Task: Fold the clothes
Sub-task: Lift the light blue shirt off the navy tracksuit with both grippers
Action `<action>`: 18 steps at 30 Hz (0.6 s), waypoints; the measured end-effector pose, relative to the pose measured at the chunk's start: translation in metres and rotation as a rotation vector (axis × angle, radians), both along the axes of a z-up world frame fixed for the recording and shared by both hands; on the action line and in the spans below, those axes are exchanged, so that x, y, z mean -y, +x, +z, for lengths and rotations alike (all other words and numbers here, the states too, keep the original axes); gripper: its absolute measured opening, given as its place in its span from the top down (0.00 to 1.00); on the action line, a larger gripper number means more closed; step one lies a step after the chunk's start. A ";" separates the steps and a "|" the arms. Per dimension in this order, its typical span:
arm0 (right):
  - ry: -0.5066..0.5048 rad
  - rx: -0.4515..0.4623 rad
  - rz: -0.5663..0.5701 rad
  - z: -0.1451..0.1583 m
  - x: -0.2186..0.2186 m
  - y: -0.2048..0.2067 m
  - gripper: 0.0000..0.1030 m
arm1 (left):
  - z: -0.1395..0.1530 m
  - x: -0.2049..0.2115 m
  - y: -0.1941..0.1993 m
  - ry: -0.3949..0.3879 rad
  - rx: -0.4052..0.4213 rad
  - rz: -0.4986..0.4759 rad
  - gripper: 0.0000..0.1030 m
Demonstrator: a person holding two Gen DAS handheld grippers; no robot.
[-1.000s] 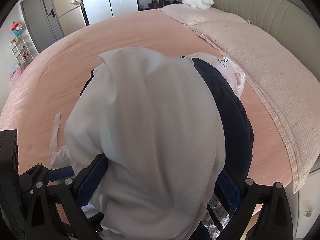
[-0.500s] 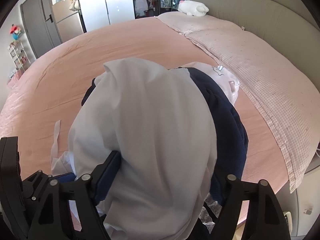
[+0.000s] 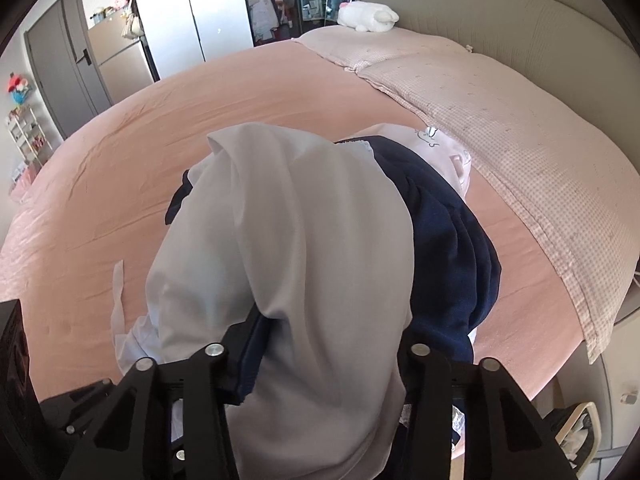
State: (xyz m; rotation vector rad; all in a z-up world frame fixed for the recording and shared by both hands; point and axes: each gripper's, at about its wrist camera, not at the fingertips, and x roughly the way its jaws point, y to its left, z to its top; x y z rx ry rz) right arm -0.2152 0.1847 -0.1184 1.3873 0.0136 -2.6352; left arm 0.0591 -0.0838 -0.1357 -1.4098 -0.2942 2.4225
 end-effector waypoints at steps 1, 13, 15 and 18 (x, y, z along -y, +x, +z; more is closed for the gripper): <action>-0.008 0.000 -0.005 0.001 0.000 0.000 0.62 | 0.002 0.005 0.006 0.006 -0.005 0.000 0.69; -0.062 -0.006 -0.023 0.015 -0.001 0.002 0.77 | 0.024 0.079 0.080 0.126 -0.023 0.033 0.85; -0.078 -0.005 -0.018 0.019 -0.002 0.002 0.77 | 0.027 0.092 0.092 0.144 -0.021 0.039 0.85; -0.125 -0.014 -0.026 0.028 -0.004 0.003 0.81 | 0.030 0.114 0.110 0.184 -0.013 0.054 0.85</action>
